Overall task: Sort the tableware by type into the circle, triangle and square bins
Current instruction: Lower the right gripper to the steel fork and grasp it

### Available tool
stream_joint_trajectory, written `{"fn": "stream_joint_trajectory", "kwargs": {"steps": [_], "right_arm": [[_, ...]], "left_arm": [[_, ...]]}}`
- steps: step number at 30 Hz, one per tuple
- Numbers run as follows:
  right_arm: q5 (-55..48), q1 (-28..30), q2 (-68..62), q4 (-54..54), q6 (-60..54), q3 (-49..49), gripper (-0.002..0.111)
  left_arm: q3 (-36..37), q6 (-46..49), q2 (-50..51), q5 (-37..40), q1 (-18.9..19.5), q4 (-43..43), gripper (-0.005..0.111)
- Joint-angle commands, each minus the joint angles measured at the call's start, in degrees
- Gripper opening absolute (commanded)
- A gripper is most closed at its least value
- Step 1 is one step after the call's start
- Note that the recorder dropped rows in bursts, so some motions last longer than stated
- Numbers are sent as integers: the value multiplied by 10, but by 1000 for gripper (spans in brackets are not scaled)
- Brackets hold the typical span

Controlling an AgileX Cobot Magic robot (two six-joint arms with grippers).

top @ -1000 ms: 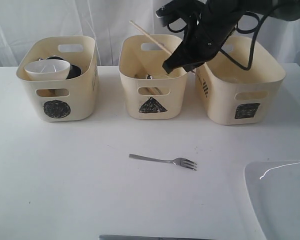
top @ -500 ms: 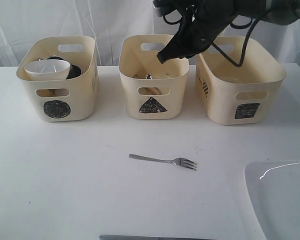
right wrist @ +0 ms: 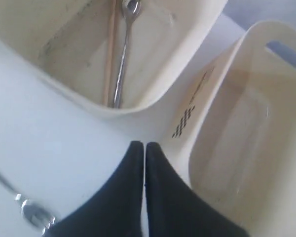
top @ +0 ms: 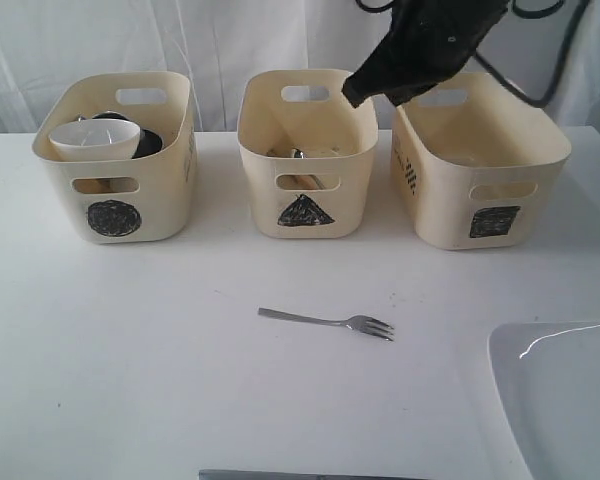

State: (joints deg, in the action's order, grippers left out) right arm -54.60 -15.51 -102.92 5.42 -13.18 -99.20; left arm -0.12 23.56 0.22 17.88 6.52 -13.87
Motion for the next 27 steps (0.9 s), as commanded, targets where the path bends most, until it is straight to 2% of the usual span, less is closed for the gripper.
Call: {"fn": "stream_joint_trajectory", "kwargs": {"steps": [1,6,10,13,18,21,27], "right_arm": [[-154,1,29,-87,-136,5,0],[-154,-3,17,-219,-242,65,0],[-153,-20,0,-179,-243,111,4],[-154,-28,-15,-152,-270,133,18],[-152,-28,-35,-170,-360,174,53],[-107,-28,-44,-170,-392,190,59],[-25,-28,-70,-170,-426,208,59]], "left_arm": [[1,1,-2,1,1,-5,0],[1,1,-2,1,1,-5,0],[1,1,-2,1,1,-5,0],[1,1,-2,1,1,-5,0],[1,1,-2,1,1,-5,0],[1,1,-2,1,1,-5,0],[1,1,-2,1,1,-5,0]]}}
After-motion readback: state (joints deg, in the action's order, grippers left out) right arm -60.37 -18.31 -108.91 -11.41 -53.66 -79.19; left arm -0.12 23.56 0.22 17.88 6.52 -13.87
